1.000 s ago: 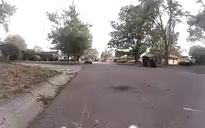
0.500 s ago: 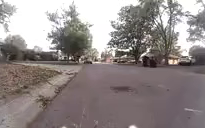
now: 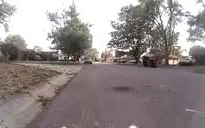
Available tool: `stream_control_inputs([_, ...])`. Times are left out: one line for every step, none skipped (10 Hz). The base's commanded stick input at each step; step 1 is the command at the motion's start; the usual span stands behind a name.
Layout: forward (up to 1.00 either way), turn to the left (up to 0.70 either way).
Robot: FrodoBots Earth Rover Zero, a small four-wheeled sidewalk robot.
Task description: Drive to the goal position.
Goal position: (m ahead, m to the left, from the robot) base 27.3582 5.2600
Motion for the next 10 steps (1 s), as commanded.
stream_control_inputs([0.08,0.00])
stream_control_inputs([0.09,0.00])
stream_control_inputs([0.08,0.00])
stream_control_inputs([0.08,0.00])
stream_control_inputs([0.08,0.00])
stream_control_inputs([0.08,0.00])
stream_control_inputs([0.09,0.00])
stream_control_inputs([0.08,0.00])
stream_control_inputs([0.08,0.00])
stream_control_inputs([0.08,0.00])
